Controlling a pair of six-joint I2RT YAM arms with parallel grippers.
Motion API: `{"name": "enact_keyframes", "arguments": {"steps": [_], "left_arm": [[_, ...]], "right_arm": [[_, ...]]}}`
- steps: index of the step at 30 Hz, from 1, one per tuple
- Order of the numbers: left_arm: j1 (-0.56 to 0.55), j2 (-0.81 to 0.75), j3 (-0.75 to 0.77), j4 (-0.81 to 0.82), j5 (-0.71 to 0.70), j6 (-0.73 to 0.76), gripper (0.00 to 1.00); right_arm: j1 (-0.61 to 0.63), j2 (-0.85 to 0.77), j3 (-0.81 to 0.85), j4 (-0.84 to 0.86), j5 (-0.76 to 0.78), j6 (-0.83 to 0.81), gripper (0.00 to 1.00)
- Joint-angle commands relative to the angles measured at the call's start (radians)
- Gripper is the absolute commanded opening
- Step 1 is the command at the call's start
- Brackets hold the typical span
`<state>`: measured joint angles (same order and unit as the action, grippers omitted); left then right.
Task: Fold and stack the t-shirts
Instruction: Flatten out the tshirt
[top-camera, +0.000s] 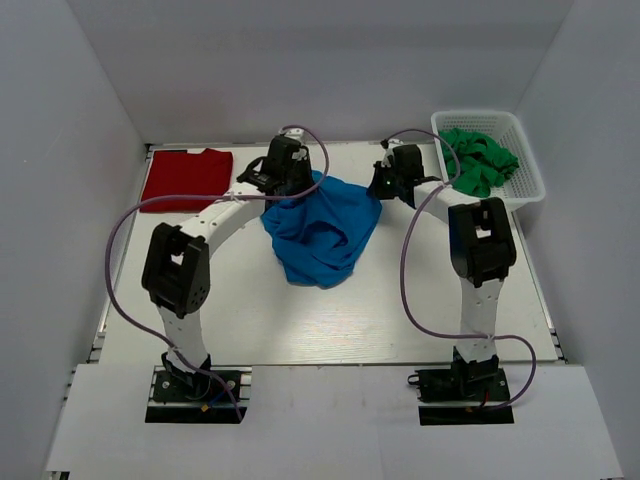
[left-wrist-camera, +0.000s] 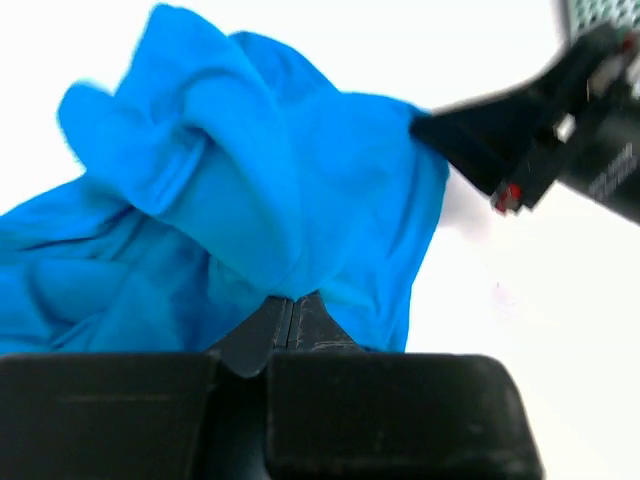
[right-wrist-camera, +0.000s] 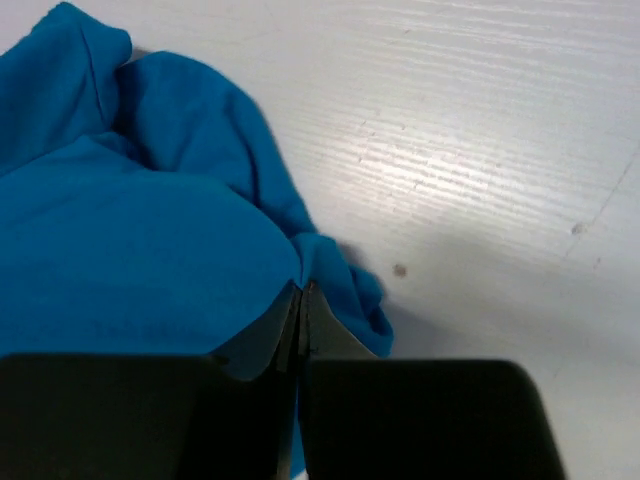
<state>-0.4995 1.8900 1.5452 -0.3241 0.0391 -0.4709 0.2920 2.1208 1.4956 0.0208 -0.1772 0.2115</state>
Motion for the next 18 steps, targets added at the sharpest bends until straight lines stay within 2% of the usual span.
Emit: {"name": "enact_keyframes", "arguments": {"steps": [1, 5, 11, 13, 18], "left_arm": [[0.006, -0.127, 0.001, -0.019, -0.111, 0.020, 0.00], [0.006, -0.284, -0.037, -0.029, -0.252, 0.029, 0.00], [0.006, -0.528, -0.057, -0.041, -0.403, 0.038, 0.00], [0.006, -0.627, -0.068, -0.012, -0.394, 0.066, 0.00], [-0.005, -0.785, -0.053, 0.077, -0.184, 0.116, 0.00]], "right_arm": [[-0.005, -0.165, -0.055, 0.120, -0.008, 0.016, 0.00], [-0.004, -0.384, -0.158, 0.146, 0.083, 0.006, 0.00], [-0.007, -0.648, -0.196, 0.068, 0.173, 0.008, 0.00], [-0.007, -0.762, -0.218, 0.074, 0.168, -0.010, 0.00], [-0.001, -0.974, -0.195, 0.085, 0.068, -0.047, 0.00]]}}
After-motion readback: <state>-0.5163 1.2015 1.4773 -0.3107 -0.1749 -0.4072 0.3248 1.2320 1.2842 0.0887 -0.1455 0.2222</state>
